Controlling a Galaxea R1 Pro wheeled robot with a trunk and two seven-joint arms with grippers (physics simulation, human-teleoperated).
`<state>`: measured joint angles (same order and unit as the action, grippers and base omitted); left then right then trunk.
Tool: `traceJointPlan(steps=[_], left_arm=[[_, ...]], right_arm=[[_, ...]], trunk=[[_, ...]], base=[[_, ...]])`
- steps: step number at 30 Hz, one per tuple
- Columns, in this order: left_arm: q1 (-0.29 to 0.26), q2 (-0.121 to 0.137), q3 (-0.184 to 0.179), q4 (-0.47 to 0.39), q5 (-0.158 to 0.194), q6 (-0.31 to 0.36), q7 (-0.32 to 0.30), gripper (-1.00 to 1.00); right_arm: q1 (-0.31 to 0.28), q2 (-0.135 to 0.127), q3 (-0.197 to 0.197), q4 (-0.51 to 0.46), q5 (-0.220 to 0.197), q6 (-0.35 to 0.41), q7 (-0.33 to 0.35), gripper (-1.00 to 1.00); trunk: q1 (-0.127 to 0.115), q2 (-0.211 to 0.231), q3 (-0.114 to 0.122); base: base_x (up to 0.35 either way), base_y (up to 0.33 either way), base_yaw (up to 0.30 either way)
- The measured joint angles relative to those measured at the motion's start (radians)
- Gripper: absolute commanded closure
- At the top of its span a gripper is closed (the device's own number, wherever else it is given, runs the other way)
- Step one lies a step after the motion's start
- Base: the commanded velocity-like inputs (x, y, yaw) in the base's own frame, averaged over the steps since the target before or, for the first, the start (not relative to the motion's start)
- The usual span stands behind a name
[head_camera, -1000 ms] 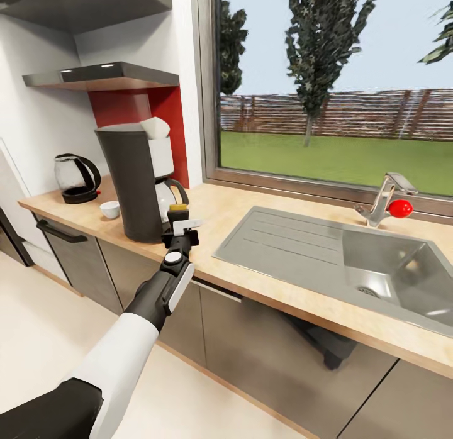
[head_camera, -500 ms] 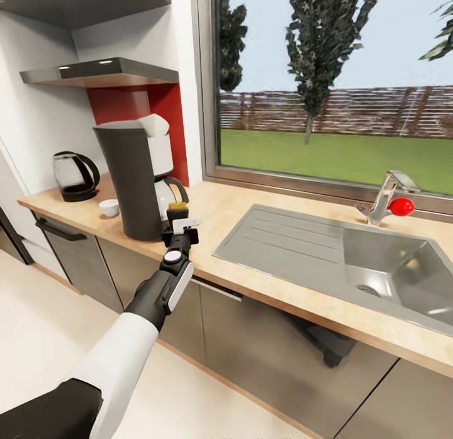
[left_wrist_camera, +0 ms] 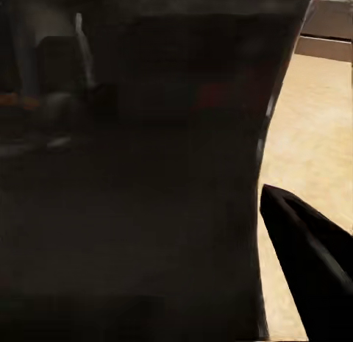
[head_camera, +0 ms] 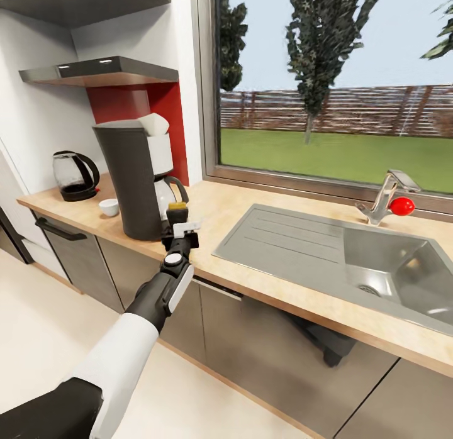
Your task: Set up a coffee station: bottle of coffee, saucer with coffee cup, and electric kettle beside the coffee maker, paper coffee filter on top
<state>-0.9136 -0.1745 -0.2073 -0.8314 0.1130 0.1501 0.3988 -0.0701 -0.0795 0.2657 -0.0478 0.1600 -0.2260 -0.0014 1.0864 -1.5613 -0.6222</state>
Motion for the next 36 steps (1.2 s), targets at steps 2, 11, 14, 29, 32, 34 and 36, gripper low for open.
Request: traceJointPlan(steps=[2,11,14,29,32,34,36], left_arm=[[0.0,0.0,0.0,0.003,-0.002,0.0,0.0,-1.0],[0.0,0.0,0.0,0.003,-0.002,0.0,0.0,-1.0],[0.0,0.0,0.0,0.004,-0.002,0.0,0.0,-1.0],[0.0,0.0,0.001,0.004,-0.002,0.0,0.0,-1.0],[0.0,0.0,0.001,0.004,-0.002,0.0,0.001,-1.0],[0.0,0.0,0.001,0.003,-0.002,0.0,0.001,-1.0],[0.0,0.0,0.001,0.003,-0.002,0.0,0.001,-1.0]], right_arm=[[0.0,0.0,0.0,0.0,0.0,0.0,0.0,-1.0],[0.0,0.0,0.0,0.0,0.0,0.0,0.0,-1.0],[0.0,0.0,0.0,0.0,0.0,0.0,0.0,-1.0],[0.0,0.0,0.0,0.0,0.0,0.0,0.0,-1.0],[0.0,0.0,0.0,0.0,0.0,0.0,0.0,-1.0],[0.0,0.0,0.0,0.0,0.0,0.0,0.0,-1.0],[0.0,0.0,0.0,0.0,0.0,0.0,0.0,-1.0]], trunk=[[0.0,0.0,0.0],[0.0,0.0,0.0],[0.0,0.0,0.0],[0.0,0.0,0.0],[0.0,0.0,0.0],[0.0,0.0,0.0],[0.0,0.0,0.0]], base=[[0.0,0.0,0.0],[0.0,0.0,0.0],[0.0,0.0,0.0],[0.0,0.0,0.0],[0.0,0.0,0.0],[0.0,0.0,0.0],[-0.005,0.0,0.0]])
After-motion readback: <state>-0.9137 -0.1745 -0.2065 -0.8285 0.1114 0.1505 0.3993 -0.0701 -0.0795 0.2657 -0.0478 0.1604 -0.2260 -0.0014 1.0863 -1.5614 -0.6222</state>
